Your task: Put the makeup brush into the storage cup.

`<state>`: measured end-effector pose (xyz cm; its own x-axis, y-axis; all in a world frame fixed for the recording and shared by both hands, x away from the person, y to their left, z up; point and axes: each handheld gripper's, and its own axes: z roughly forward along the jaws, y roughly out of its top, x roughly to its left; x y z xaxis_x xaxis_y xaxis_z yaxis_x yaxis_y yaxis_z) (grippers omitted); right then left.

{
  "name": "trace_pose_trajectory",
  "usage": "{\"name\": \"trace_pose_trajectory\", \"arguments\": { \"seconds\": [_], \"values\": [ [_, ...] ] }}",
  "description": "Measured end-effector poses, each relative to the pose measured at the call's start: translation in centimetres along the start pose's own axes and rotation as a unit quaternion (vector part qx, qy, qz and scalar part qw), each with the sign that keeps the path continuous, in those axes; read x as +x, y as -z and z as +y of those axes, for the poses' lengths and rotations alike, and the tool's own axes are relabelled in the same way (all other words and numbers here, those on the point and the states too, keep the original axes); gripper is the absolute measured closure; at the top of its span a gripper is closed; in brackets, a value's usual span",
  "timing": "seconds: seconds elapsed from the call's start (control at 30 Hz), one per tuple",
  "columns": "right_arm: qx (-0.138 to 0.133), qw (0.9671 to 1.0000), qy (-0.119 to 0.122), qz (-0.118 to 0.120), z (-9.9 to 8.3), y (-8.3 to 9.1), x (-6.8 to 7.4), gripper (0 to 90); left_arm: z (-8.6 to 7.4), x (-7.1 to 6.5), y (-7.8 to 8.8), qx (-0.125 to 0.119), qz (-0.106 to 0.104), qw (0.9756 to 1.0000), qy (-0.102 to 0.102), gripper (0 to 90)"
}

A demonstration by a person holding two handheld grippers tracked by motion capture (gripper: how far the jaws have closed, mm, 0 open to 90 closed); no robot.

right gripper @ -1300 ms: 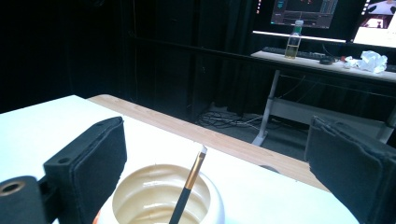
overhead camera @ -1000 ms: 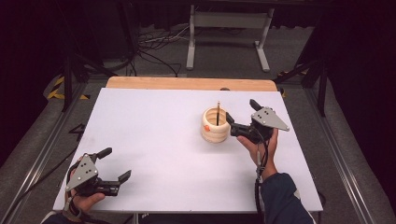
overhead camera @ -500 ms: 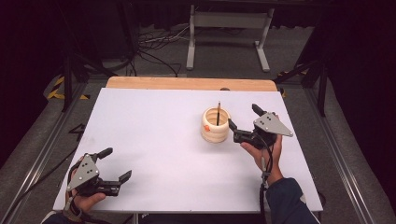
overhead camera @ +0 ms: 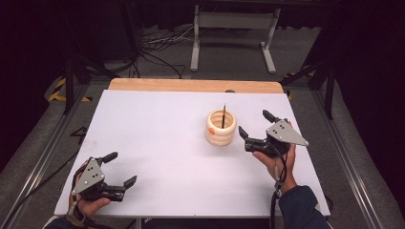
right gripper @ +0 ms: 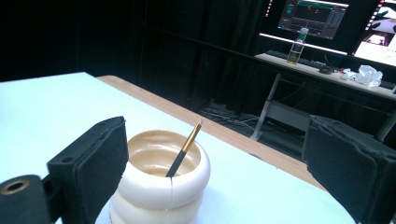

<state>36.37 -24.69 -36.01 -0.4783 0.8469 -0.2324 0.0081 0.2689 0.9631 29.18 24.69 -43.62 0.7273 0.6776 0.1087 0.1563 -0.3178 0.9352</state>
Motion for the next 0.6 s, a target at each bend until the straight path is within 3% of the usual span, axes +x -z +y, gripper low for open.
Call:
{"name": "trace_pose_trajectory", "arguments": {
  "seconds": [0.6],
  "values": [
    [0.007, 0.9996, 0.024, 0.016, -0.7, 1.8, 0.1, 7.7, -0.1, -0.3, -0.4, 0.009, -0.008, 0.9999, -0.004, 3.4]
  ]
}}
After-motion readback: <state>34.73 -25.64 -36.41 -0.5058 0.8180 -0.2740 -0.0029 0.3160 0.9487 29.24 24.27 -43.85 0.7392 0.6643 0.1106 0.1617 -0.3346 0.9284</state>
